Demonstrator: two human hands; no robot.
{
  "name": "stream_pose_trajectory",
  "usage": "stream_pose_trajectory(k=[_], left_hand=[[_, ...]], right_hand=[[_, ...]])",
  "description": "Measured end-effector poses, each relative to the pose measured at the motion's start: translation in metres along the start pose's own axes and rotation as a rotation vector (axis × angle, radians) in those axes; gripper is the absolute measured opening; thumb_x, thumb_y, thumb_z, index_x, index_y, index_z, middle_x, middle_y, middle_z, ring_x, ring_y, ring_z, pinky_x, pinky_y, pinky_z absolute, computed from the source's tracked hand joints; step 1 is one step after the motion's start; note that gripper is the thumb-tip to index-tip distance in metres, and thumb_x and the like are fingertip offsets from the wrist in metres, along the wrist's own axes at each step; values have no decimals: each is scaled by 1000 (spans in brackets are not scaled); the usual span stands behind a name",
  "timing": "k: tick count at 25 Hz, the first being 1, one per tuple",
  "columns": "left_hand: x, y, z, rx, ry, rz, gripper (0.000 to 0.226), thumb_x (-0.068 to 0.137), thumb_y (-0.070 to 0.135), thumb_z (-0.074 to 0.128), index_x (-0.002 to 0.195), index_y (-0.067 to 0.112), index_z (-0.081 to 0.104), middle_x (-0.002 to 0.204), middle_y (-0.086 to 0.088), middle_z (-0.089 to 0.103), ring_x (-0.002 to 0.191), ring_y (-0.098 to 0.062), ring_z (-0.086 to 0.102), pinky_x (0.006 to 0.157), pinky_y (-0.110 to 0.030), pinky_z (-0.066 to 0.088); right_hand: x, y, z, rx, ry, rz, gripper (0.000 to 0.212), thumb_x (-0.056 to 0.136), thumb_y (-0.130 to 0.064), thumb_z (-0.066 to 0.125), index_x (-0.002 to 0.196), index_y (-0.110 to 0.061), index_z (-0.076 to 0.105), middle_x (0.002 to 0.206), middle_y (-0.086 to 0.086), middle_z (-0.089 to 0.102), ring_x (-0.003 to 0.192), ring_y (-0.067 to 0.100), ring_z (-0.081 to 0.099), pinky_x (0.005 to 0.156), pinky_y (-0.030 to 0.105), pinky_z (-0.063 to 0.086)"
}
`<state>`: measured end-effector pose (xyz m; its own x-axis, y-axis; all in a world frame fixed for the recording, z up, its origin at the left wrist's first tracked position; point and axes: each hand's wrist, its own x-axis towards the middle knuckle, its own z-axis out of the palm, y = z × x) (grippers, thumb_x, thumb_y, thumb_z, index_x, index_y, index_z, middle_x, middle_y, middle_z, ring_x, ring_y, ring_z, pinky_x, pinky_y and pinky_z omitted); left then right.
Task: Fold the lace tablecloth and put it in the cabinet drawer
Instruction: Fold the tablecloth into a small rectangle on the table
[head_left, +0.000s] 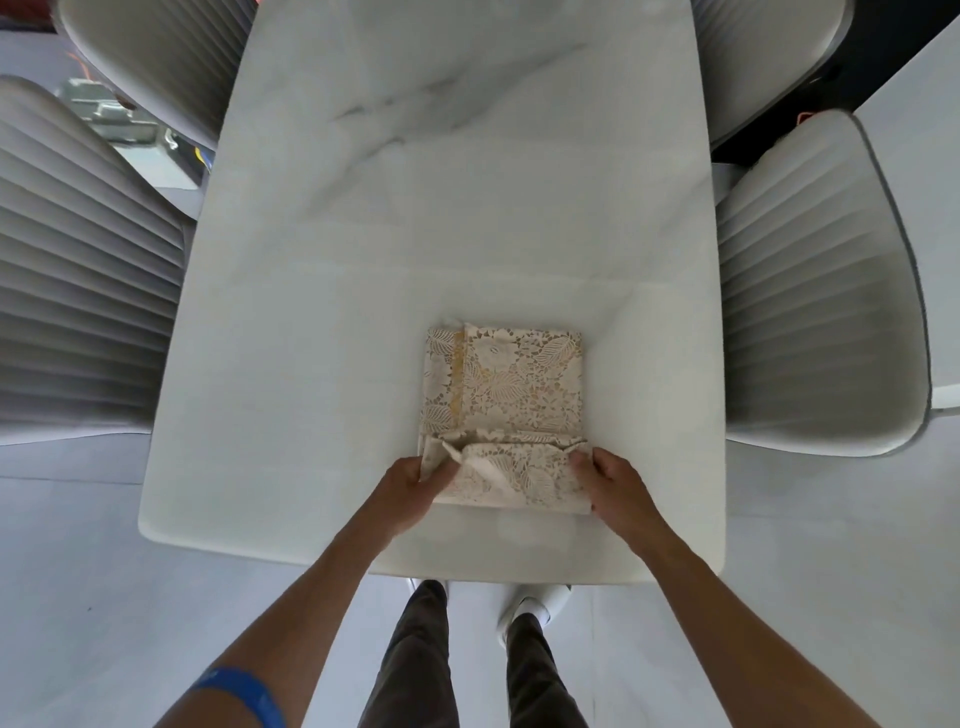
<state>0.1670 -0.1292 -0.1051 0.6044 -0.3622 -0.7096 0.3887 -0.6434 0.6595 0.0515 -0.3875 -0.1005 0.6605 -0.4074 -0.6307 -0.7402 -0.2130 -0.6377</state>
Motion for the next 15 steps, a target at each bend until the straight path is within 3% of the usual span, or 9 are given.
stream_pose_trajectory(k=[2, 4, 6, 9, 12, 14, 15], left_hand=[[5, 6, 4, -73, 50, -30, 51, 88, 59, 56, 70, 12, 66, 61, 6, 53, 58, -12, 45, 56, -26, 32], [3, 10, 11, -47, 161, -20, 58, 88, 67, 47, 75, 14, 66, 61, 8, 59, 59, -12, 52, 58, -27, 36], [0, 10, 21, 99, 338, -2, 51, 90, 65, 41, 67, 22, 58, 58, 9, 57, 62, -18, 57, 58, -29, 37], [-5, 8, 36, 180, 526, 64, 32, 96, 51, 44, 77, 25, 51, 66, 1, 62, 72, -35, 63, 61, -32, 37], [-3, 11, 42, 256, 594, 83, 18, 97, 40, 48, 104, 23, 44, 91, -11, 67, 76, -38, 65, 63, -38, 45], [-1, 18, 37, 430, 609, 191, 37, 91, 21, 58, 123, 27, 41, 113, -7, 58, 86, -28, 59, 67, -43, 51], [2, 18, 34, 627, 582, 305, 52, 83, 9, 64, 128, 27, 43, 121, -8, 55, 92, -28, 56, 69, -44, 52]], right_hand=[[2, -8, 8, -88, 101, 45, 41, 94, -44, 51, 65, -15, 50, 62, 1, 57, 65, 26, 54, 60, 35, 41], [4, -13, 13, -123, 155, 74, 42, 94, -39, 51, 60, -15, 50, 59, 0, 56, 63, 26, 54, 59, 34, 38], [6, -14, 15, -142, 189, 96, 40, 95, -36, 51, 64, -11, 57, 62, 2, 60, 66, 28, 58, 59, 34, 40], [2, -13, 22, -160, 262, 59, 40, 98, -37, 48, 69, -11, 55, 68, 6, 63, 71, 32, 58, 61, 34, 39], [-6, -11, 32, -233, 350, 27, 33, 99, -38, 48, 86, -10, 57, 84, 14, 68, 80, 38, 63, 64, 38, 43], [-8, -12, 33, -450, 453, -96, 22, 97, -30, 54, 107, -11, 58, 105, 12, 66, 89, 38, 63, 68, 40, 47], [-7, -13, 33, -599, 478, -250, 29, 95, -22, 57, 121, -12, 57, 119, 13, 62, 98, 36, 62, 74, 42, 49]])
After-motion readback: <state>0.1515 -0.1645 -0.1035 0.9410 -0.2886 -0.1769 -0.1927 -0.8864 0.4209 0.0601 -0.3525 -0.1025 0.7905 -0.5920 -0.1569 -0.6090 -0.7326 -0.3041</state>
